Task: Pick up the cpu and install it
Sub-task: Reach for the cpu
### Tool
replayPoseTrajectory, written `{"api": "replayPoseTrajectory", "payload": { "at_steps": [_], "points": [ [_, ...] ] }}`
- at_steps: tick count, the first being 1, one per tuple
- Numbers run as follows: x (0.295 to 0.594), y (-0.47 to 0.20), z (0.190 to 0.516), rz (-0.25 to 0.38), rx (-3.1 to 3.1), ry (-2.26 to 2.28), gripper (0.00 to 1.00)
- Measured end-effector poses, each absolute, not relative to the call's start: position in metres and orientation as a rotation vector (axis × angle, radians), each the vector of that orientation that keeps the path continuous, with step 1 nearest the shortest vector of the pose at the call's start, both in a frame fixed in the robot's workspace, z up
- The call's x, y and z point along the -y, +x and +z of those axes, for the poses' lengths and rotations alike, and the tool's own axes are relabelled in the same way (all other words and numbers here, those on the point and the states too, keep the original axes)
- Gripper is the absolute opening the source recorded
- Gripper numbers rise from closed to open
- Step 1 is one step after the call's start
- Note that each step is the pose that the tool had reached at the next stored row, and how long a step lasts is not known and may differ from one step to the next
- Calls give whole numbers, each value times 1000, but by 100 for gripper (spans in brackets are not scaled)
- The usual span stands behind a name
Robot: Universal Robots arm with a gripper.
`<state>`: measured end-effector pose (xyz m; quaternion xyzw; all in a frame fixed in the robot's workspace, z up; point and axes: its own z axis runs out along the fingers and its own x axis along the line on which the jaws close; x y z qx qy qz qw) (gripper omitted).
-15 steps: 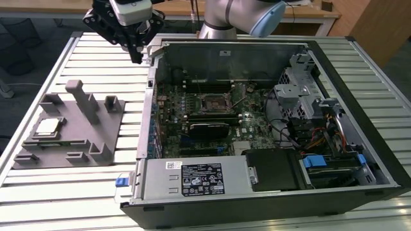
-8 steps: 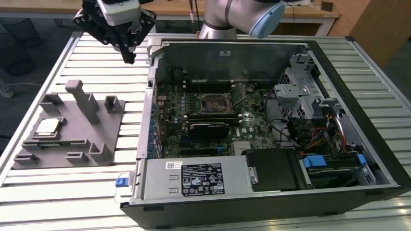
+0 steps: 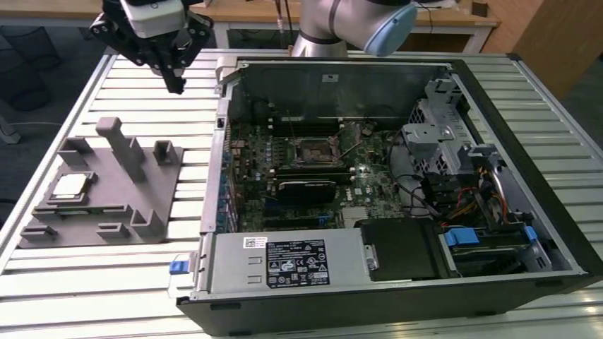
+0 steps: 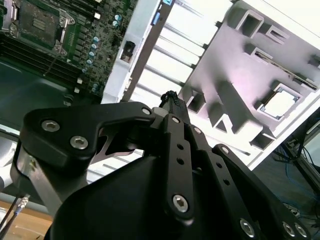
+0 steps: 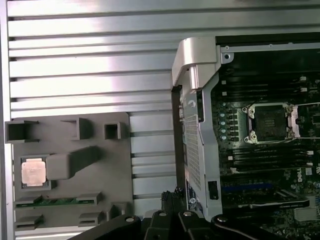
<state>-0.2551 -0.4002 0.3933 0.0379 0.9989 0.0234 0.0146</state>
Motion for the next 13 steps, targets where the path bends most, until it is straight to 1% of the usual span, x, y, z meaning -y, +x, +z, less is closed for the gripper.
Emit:
{"api": "replayPoseTrajectory", "payload": {
  "at_steps": [13],
  "points": [
    [401,-290,393,79,-3107,118,11]
  ]
}}
